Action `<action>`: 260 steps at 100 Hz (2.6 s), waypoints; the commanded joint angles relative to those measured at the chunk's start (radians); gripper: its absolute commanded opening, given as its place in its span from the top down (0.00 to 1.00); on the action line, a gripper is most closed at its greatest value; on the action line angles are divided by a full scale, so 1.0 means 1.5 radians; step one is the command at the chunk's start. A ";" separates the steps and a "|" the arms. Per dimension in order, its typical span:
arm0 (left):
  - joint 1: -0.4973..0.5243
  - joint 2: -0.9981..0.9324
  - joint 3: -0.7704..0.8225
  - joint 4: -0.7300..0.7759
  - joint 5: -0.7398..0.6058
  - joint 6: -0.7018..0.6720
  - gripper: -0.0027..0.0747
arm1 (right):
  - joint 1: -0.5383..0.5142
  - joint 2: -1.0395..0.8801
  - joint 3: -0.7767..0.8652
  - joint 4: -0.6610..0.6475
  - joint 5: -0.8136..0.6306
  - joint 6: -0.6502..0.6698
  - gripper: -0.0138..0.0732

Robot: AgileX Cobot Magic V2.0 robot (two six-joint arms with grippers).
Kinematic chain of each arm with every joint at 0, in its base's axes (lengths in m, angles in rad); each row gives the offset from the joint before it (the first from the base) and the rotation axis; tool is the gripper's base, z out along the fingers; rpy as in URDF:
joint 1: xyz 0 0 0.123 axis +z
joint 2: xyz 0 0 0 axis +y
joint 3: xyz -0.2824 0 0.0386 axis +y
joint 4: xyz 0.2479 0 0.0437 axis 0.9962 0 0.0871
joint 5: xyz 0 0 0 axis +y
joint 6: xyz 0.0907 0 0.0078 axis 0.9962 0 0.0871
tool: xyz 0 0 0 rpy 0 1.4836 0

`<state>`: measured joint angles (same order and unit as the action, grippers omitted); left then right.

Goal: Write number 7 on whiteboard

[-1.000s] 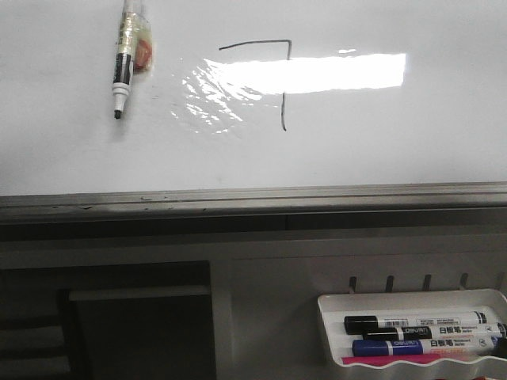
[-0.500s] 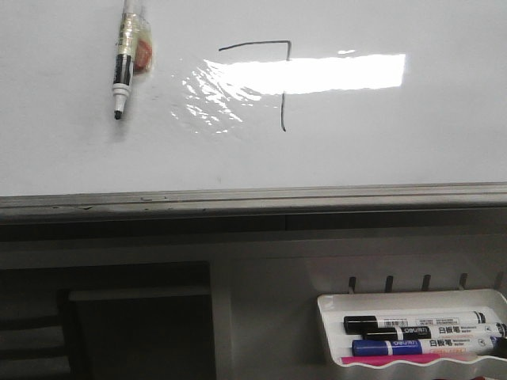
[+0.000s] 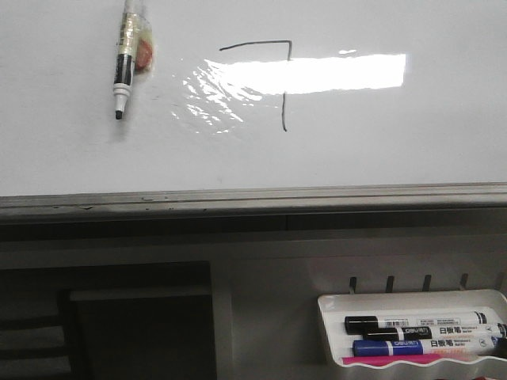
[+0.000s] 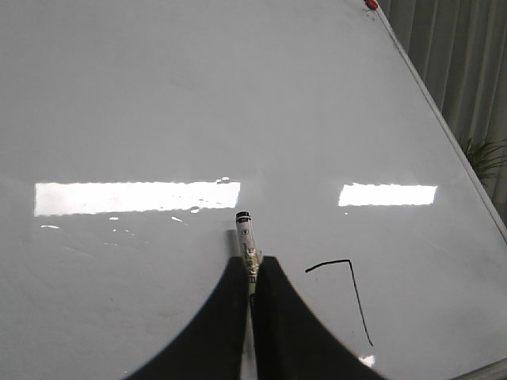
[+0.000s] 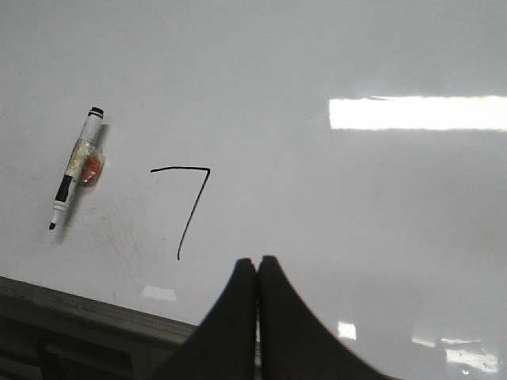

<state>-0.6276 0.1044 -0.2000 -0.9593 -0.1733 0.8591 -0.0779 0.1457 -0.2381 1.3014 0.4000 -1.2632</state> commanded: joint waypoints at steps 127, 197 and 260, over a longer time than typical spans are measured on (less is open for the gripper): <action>0.295 -0.021 0.068 0.530 0.035 -0.491 0.99 | -0.003 0.006 -0.016 0.061 -0.022 -0.009 0.92; 0.396 -0.093 0.157 0.591 0.100 -0.530 0.99 | -0.003 0.006 -0.016 0.062 -0.022 -0.009 0.92; 0.392 -0.093 0.157 0.539 0.109 -0.530 0.99 | -0.003 0.006 -0.016 0.062 -0.022 -0.009 0.92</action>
<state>-0.0319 -0.0040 0.0000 -0.1280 0.0556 0.0739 -0.0779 0.1457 -0.2381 1.3603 0.3923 -1.2681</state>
